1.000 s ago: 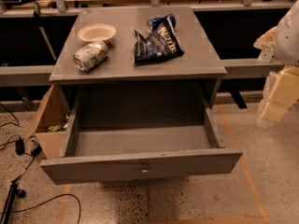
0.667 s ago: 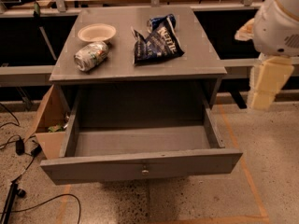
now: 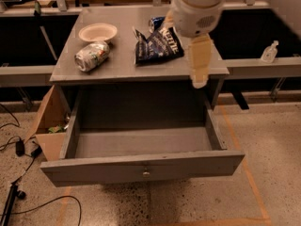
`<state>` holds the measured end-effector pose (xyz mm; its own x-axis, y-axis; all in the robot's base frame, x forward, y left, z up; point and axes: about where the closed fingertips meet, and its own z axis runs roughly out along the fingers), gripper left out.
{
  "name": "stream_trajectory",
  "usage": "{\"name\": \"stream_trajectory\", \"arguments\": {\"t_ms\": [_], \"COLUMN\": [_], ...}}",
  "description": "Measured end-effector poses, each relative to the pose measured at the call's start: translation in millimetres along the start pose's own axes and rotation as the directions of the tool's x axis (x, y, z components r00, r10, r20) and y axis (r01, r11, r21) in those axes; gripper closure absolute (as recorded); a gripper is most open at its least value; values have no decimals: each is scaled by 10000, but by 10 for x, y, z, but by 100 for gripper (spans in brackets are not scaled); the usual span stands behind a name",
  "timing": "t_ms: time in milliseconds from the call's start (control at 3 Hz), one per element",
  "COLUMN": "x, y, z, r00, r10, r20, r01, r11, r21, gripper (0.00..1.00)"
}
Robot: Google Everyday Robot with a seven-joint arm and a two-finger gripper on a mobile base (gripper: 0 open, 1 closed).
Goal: Place 7up can into top drawer
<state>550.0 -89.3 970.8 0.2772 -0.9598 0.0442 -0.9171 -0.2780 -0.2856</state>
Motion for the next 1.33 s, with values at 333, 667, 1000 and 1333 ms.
{"name": "stream_trajectory", "arguments": {"t_ms": [333, 667, 1000, 1333], "x": [-273, -302, -407, -716], "y": [-176, -319, -709, -1237], "z": [56, 71, 185, 294], "r00": [9985, 9962, 9745, 9152], "r10": [-510, -862, -2143, -3926], "r20": [189, -80, -669, -909], "r01": [508, 865, 2170, 3961], "r11": [9986, 9951, 9755, 9179], "r21": [117, 469, 361, 237], "gripper": [0, 0, 0, 0]}}
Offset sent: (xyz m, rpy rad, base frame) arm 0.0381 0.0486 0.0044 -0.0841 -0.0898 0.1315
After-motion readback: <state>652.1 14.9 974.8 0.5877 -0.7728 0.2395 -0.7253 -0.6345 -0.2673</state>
